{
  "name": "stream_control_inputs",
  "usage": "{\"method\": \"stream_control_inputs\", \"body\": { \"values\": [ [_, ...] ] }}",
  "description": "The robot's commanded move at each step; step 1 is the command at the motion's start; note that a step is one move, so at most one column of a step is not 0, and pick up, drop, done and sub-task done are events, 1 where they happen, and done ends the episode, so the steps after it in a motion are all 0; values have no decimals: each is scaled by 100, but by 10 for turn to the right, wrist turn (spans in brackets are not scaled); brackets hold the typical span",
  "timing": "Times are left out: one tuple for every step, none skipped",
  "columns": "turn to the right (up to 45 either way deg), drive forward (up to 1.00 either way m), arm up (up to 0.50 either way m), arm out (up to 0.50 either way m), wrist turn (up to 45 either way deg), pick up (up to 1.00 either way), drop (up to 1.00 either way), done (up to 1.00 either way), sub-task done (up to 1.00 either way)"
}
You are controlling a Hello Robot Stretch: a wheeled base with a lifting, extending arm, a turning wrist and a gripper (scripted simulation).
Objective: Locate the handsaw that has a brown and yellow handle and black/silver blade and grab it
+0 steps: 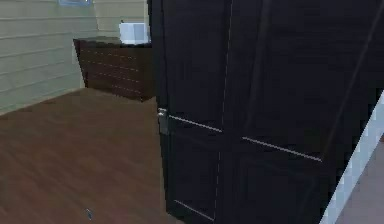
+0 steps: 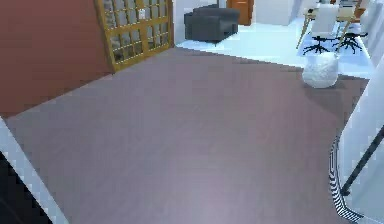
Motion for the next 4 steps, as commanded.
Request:
{"method": "stream_control_inputs", "body": {
  "values": [
    [-450,0,0,0,0,0,0,0,0],
    [-180,0,0,0,0,0,0,0,0],
    [0,100,0,0,0,0,0,0,0],
    [0,50,0,0,0,0,0,0,0]
  ]
}}
